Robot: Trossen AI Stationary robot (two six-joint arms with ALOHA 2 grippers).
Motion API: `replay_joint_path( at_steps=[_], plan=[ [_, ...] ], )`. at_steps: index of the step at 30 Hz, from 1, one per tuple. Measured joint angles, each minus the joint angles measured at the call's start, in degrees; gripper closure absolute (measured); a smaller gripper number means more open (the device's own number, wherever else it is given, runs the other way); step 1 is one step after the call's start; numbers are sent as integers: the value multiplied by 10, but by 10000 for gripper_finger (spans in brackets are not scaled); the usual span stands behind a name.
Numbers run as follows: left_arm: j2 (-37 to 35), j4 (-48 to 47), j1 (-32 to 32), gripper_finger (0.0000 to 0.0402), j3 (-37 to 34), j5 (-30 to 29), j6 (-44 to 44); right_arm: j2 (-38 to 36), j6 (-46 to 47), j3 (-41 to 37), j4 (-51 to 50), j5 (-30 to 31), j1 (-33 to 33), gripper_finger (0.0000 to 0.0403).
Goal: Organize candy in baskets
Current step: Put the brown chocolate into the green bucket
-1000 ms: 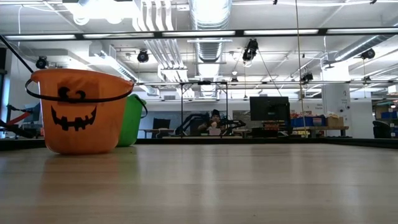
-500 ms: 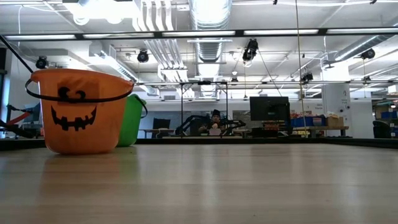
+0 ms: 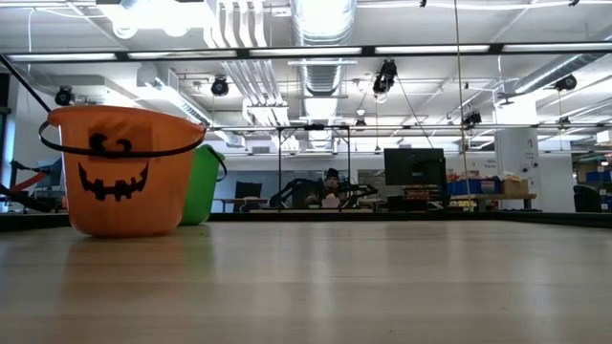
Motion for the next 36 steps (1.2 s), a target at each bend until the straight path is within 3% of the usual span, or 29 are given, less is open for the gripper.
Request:
replay_joint_path(
  at_steps=[16, 36],
  plan=[
    [0, -3, 3, 237, 0, 0, 45, 4, -49, -26, 46, -45, -41, 184],
    [0, -3, 5, 237, 0, -4, 49, 0, -6, -187, 234, -70, -54, 185]
  ],
)
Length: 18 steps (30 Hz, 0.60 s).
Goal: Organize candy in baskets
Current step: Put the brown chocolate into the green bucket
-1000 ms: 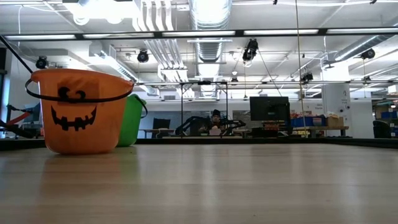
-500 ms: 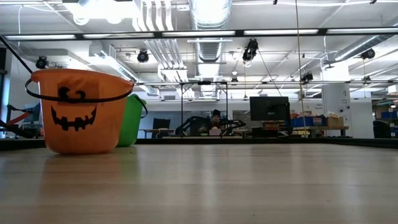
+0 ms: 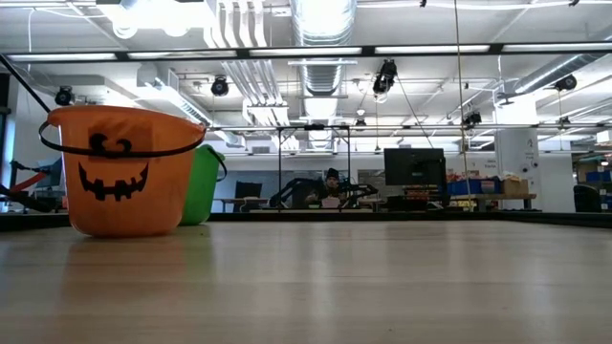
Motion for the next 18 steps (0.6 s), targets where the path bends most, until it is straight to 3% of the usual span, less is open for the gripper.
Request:
replay_joint_path(
  at_steps=[4, 13, 18],
  plan=[
    [0, 0, 0, 237, 0, 0, 0, 1, 18, -13, 15, 0, 0, 211],
    [0, 0, 0, 237, 0, 0, 0, 2, 26, -19, 17, -8, 0, 335],
    [0, 1, 0, 237, 0, 0, 0, -5, 28, 0, 9, -43, 1, 356]
  ],
)
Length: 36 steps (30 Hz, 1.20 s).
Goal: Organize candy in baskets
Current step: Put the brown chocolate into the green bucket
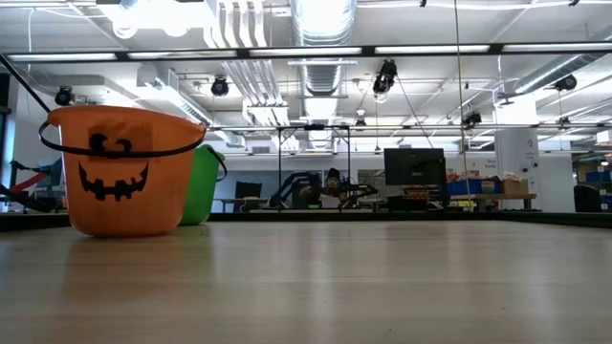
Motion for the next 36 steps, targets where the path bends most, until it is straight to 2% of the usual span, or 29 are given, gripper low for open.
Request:
replay_joint_path(
  at_steps=[8, 16, 22, 28, 32, 36],
  plan=[
    [0, 18, 0, 237, 0, 0, 0, -50, 2, 80, -86, 6, 6, 349],
    [0, 67, 0, 237, 0, 16, 18, -78, -21, 189, -135, 106, 3, 349],
    [0, 175, 2, 237, 0, 16, 103, -77, -58, 252, -153, 178, -21, 349],
    [0, 298, 5, 237, 0, 19, 218, -79, -84, 298, -180, 208, -58, 349],
    [0, 305, 7, 237, 0, 31, 259, -79, -109, 333, -212, 254, -79, 349],
    [2, 273, 10, 237, 0, 31, 256, -80, -126, 362, -240, 293, -96, 349]
  ],
)
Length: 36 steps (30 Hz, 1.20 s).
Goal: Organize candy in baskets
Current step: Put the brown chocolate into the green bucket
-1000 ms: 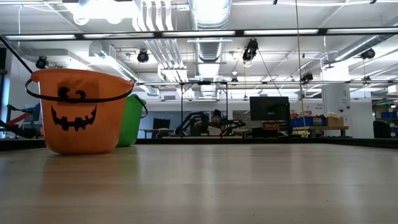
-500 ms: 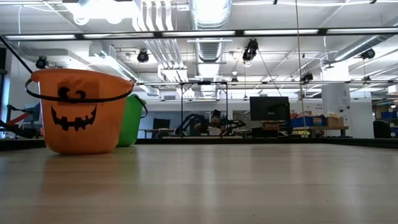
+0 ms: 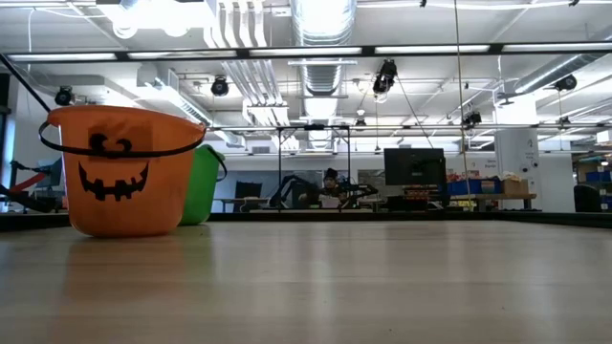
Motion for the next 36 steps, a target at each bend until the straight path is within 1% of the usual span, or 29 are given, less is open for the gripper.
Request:
replay_joint_path(
  at_steps=[3, 7, 12, 16, 23, 36],
  plan=[
    [5, -5, 6, 237, 0, 0, -3, 0, -14, 17, -15, 6, -15, 349],
    [12, -4, 18, 237, 0, 0, 25, -1, -44, 26, -17, 7, -35, 349],
    [21, -5, 41, 237, 0, -1, 27, -1, -76, 34, -18, 7, -53, 349],
    [22, -4, 54, 237, 0, -1, 28, -1, -95, 42, -42, 7, -62, 349],
    [23, -5, 66, 237, 0, 0, 34, -2, -110, 43, -72, 21, -77, 349],
    [23, -11, 87, 237, 0, 15, 38, -2, -133, 58, -70, 50, -88, 349]
  ],
)
